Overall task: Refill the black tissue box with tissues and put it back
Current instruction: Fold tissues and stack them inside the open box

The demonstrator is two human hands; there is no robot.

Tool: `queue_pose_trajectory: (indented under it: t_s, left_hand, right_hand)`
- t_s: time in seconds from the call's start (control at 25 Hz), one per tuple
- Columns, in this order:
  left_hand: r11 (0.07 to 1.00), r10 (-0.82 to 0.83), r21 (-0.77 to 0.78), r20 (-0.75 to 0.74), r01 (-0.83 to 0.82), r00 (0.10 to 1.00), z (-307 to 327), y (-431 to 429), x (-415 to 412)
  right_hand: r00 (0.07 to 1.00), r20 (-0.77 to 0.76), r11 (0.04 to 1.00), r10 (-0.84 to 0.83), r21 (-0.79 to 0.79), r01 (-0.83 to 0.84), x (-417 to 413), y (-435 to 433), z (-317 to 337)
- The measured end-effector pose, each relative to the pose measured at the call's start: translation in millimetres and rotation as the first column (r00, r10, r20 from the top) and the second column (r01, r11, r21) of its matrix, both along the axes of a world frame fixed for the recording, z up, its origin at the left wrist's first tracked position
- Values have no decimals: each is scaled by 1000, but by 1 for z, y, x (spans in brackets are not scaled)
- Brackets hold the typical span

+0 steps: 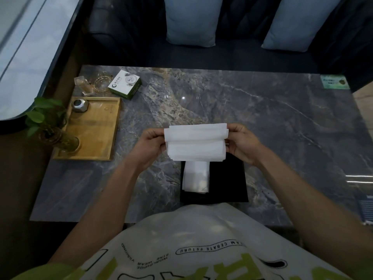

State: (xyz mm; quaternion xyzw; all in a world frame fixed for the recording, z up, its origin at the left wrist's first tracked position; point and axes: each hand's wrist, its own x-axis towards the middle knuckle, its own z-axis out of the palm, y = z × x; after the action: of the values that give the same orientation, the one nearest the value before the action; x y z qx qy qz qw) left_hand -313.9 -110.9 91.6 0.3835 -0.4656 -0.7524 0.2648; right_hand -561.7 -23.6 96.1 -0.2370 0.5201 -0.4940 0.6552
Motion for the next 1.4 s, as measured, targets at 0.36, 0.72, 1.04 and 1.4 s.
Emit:
queue_pose_trajectory:
  t_s: [0.36, 0.72, 1.04, 1.4]
  left_hand:
    - [994, -63, -86, -9, 62, 998, 16, -18, -7]
    - [977, -72, -205, -41, 62, 997, 34, -30, -14]
    - [996, 91, -20, -20, -91, 996, 37, -30, -26]
    - [872, -323, -281, 284, 400, 903, 47, -23, -24]
  right_hand:
    - [996, -83, 999, 22, -32, -25, -5, -13, 27]
    - [982, -189, 992, 22, -119, -45, -13, -22, 42]
    - [865, -497, 971, -67, -233, -58, -11, -19, 47]
    - [710, -702, 925, 53, -233, -299, 1, -23, 71]
